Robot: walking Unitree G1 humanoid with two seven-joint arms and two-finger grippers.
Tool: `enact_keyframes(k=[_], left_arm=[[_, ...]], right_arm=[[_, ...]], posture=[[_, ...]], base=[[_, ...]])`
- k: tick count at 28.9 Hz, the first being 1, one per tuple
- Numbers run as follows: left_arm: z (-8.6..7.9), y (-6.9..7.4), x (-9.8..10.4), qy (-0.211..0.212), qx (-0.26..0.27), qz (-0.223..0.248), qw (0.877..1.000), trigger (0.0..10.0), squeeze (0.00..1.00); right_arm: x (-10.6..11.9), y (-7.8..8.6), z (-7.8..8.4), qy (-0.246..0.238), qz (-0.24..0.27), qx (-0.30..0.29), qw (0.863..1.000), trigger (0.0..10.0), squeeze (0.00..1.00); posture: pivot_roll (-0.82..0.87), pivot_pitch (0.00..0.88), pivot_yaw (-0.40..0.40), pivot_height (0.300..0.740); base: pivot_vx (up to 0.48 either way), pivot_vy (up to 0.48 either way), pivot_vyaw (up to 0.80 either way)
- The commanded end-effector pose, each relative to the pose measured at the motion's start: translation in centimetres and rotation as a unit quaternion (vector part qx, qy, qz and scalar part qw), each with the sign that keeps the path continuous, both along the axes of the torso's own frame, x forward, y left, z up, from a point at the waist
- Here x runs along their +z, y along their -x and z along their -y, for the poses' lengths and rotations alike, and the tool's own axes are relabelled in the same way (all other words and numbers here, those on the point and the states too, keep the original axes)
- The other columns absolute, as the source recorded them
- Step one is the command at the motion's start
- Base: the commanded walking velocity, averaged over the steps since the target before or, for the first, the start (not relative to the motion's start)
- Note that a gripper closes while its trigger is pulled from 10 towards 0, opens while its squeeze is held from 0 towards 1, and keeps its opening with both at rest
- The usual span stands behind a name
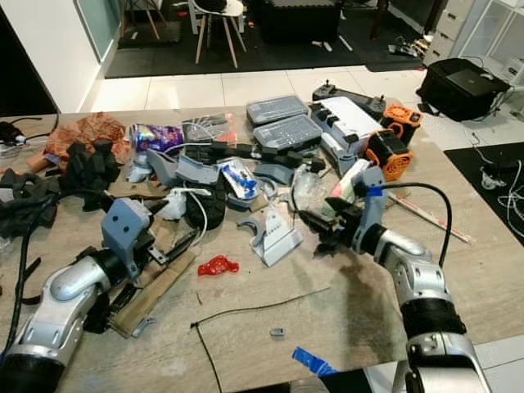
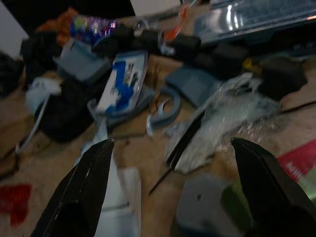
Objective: Picking trash to rubbish bin
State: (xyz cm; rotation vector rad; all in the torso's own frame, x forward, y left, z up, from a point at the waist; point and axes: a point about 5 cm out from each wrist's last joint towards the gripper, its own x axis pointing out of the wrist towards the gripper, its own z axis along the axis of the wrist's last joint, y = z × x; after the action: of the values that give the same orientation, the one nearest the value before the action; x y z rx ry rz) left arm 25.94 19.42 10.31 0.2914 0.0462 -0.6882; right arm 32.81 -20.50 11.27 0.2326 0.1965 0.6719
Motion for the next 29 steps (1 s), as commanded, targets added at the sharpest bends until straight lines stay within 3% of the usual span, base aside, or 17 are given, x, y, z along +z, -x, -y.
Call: enact_keyframes(k=[1, 19, 24, 29], left_arm=[[-0.2, 0.3, 0.1, -0.004, -0.004, -0.005, 1.0, 10.0, 0.0], [0.2, 0.5, 0.6, 0.012, -0.008, -0.017, 1.0, 10.0, 0.0], [0.3, 0.6, 0.7, 0.008, -0.01, -0.016, 1.0, 10.0, 0.0], [0.4, 0.6, 0.8, 0.007, -0.011, -0.017, 1.0, 10.0, 0.0]], right_arm=[[-0.6, -0.1, 0.1, -0.019, -0.014, 0.0, 1.0, 10.0, 0.0], [-2.3, 1.3, -1.0, -0.031, -0.05, 0.096, 0.994, 10.0, 0.0], [-3.1, 2.2, -2.2, -0.021, -0.083, 0.156, 0.984, 10.0, 0.0], [-3.1, 2.5, -2.1, -0.028, -0.095, 0.172, 0.98, 10.0, 0.0]], posture=[[0.02, 0.0, -0.009, 0.74], [0.02, 0.0, -0.015, 0.74], [0.02, 0.0, -0.017, 0.74], [0.02, 0.0, -0.017, 0.74]], base=[[0.0, 0.0, 0.0], [0.0, 0.0, 0.0], [0.0, 0.0, 0.0], [0.0, 0.0, 0.0]])
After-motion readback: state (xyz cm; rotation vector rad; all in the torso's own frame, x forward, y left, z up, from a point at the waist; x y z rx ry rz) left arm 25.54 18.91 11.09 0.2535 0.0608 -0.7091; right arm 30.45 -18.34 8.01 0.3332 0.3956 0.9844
